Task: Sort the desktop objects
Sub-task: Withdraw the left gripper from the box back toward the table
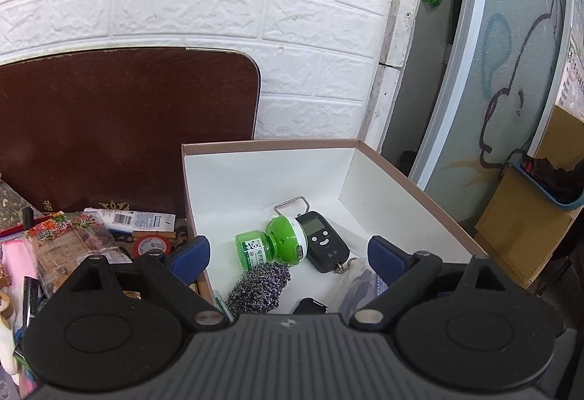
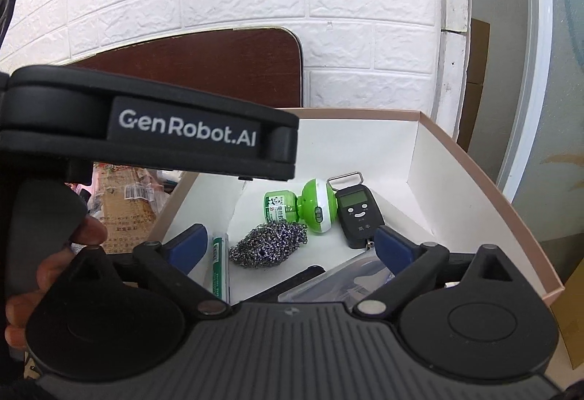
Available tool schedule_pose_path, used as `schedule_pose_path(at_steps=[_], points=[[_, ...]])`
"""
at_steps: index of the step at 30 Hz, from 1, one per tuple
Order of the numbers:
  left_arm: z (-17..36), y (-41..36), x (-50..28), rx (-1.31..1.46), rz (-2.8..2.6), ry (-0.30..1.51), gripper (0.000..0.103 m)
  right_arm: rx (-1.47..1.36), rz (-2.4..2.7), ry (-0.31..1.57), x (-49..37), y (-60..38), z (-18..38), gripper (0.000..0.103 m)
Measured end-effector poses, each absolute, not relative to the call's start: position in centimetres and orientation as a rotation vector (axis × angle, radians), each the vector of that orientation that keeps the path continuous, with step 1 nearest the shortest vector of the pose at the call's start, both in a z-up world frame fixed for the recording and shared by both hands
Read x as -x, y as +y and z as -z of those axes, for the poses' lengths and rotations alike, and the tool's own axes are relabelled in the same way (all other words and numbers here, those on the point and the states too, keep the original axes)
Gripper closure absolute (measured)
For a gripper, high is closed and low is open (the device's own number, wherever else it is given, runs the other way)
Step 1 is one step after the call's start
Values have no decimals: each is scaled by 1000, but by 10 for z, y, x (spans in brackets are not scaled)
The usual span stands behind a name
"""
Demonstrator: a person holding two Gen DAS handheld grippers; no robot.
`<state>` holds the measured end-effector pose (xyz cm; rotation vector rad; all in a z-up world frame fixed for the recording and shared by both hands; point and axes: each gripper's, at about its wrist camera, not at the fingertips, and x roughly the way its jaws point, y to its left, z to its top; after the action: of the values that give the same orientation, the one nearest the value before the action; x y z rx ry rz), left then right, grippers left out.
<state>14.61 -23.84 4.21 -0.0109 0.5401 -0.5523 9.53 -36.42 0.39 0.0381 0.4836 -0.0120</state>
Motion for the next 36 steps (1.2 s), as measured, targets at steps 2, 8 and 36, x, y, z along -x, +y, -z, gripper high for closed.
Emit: schedule_pose_path(at_steps=[2, 8, 36], points=[[-44, -236, -141, 10, 553, 535, 7, -33, 17, 479, -92, -364, -5, 7], [-49, -230, -120, 1, 550, 498, 7, -23, 25, 464, -76, -359, -12, 7], [-35, -144, -21, 44, 416, 507, 7, -39, -66, 424, 16, -300, -21, 6]])
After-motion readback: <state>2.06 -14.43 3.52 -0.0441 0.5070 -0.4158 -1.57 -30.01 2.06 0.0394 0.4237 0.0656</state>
